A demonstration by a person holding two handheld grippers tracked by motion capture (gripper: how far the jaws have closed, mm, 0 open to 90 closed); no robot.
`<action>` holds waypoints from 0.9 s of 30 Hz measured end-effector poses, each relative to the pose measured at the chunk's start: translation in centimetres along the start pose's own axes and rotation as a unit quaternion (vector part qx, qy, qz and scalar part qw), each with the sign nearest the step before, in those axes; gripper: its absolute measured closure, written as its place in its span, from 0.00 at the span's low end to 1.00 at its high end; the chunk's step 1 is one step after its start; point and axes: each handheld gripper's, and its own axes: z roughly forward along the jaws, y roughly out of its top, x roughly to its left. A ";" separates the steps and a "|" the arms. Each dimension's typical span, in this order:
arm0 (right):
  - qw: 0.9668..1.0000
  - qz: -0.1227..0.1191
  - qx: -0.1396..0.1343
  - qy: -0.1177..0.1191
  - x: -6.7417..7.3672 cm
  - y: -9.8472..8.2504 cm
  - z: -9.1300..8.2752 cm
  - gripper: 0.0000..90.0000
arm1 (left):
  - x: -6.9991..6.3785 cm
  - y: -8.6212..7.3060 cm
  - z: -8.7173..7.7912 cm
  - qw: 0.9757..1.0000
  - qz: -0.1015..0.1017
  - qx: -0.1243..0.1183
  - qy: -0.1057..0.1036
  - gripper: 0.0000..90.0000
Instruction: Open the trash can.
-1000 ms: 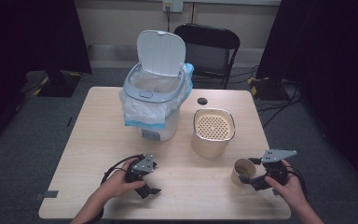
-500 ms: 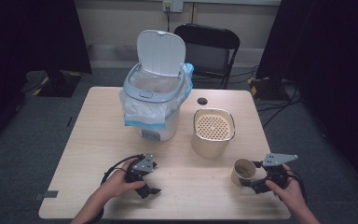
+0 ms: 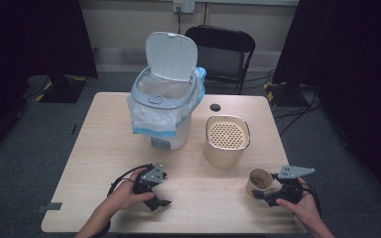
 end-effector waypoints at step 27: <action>0.998 -0.014 -0.055 0.011 0.1 -0.1 0.8 0.25 | 0.0 0.0 0.0 1.000 0.000 0.000 0.000 0.00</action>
